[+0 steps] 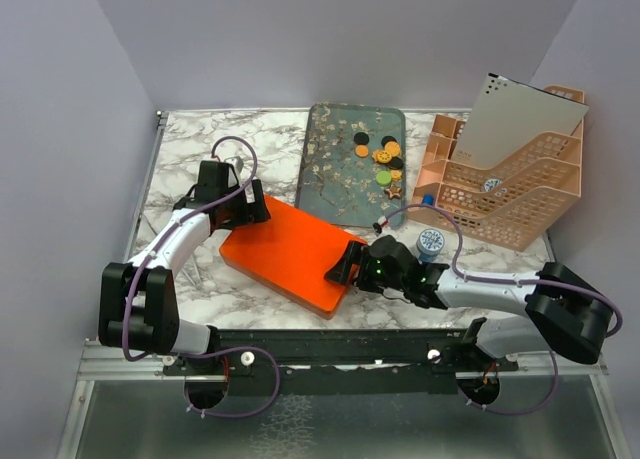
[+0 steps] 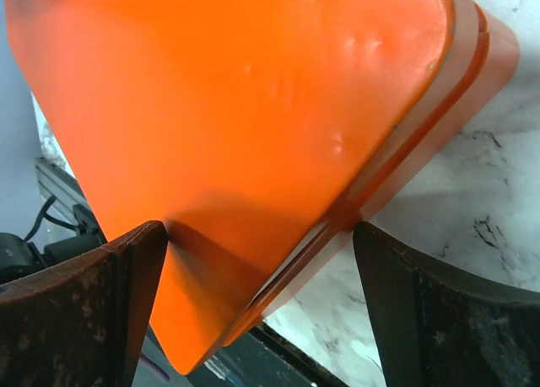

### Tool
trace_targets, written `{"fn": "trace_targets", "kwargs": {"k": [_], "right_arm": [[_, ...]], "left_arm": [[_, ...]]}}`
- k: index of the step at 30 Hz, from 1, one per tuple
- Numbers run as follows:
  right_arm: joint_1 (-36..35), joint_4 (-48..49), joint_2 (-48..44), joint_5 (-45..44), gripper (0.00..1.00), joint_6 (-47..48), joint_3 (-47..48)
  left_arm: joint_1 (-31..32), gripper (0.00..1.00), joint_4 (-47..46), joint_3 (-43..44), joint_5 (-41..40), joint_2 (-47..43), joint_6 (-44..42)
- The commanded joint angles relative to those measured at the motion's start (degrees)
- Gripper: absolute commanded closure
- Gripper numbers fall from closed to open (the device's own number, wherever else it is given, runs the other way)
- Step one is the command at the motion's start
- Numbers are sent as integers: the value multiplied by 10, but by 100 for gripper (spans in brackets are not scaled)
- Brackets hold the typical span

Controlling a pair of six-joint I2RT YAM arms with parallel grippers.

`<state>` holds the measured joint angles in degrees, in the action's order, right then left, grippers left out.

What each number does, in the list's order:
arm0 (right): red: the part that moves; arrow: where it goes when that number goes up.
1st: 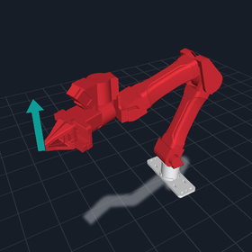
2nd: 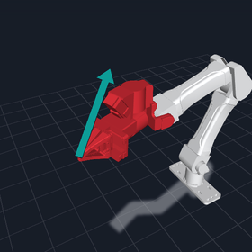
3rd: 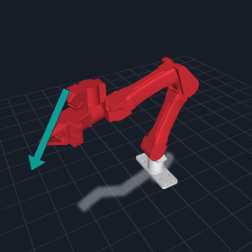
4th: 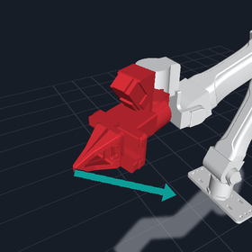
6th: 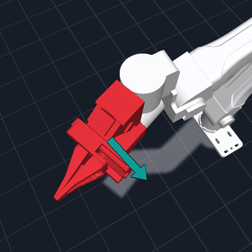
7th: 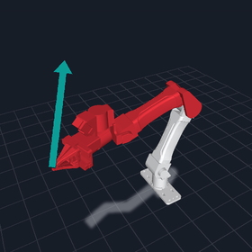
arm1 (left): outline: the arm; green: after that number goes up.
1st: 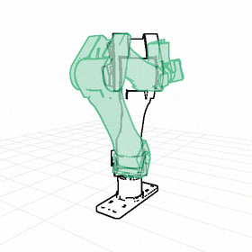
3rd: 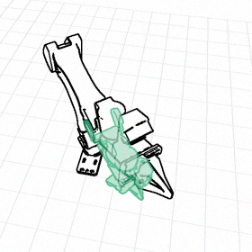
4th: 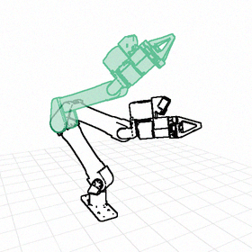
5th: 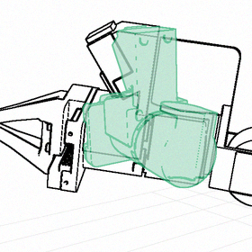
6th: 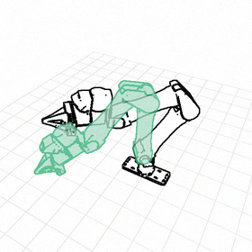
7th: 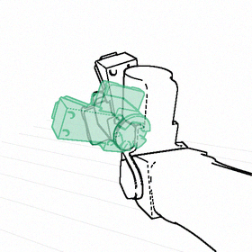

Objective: Pack the cookies

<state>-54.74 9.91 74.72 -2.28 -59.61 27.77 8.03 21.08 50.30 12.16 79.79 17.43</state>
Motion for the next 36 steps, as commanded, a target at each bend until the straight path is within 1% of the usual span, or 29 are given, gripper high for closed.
{"fn": "trace_targets", "kwargs": {"k": [1, 4, 6, 9, 11, 14, 15, 18, 20, 22, 24, 25, 29, 33, 36], "right_arm": [[-1, 127, 27, 46, 7, 13, 5], [-1, 153, 48, 54, 10, 33, 22], [2, 173, 61, 59, 17, 41, 28], [6, 210, 76, 71, 23, 43, 22], [10, 251, 86, 84, 30, 41, 8], [12, 287, 103, 90, 45, 41, -14], [12, 301, 108, 91, 48, 41, -21], [16, 345, 121, 95, 53, 38, -48], [19, 368, 129, 96, 60, 39, -63], [21, 379, 135, 97, 63, 40, -71], [21, 379, 138, 102, 62, 42, -66], [21, 374, 139, 106, 60, 43, -61], [21, 313, 124, 123, 37, 53, -24], [22, 256, 93, 126, 23, 50, -4], [20, 209, 69, 130, 17, 44, 7]], "left_arm": [[10, 2, 6, -9, 15, -18, -1], [16, 2, 6, -10, 17, -19, -3], [19, 2, 6, -11, 17, -20, -5], [23, 2, 6, -13, 15, -23, -6], [24, 2, 6, -13, 10, -23, -6], [24, 2, 7, -13, -2, -24, -6], [24, 1, 8, -13, -7, -25, -7], [24, 2, 11, -12, -23, -25, -10], [24, 2, 12, -12, -29, -25, -11], [25, 1, 12, -12, -29, -25, -12], [25, 1, 12, -12, -32, -24, -12], [25, 1, 12, -12, -34, -24, -11], [25, 1, 16, -10, -49, -23, -9], [25, 1, 20, -7, -69, -21, -8], [25, 1, 26, -4, -84, -18, -5]]}}
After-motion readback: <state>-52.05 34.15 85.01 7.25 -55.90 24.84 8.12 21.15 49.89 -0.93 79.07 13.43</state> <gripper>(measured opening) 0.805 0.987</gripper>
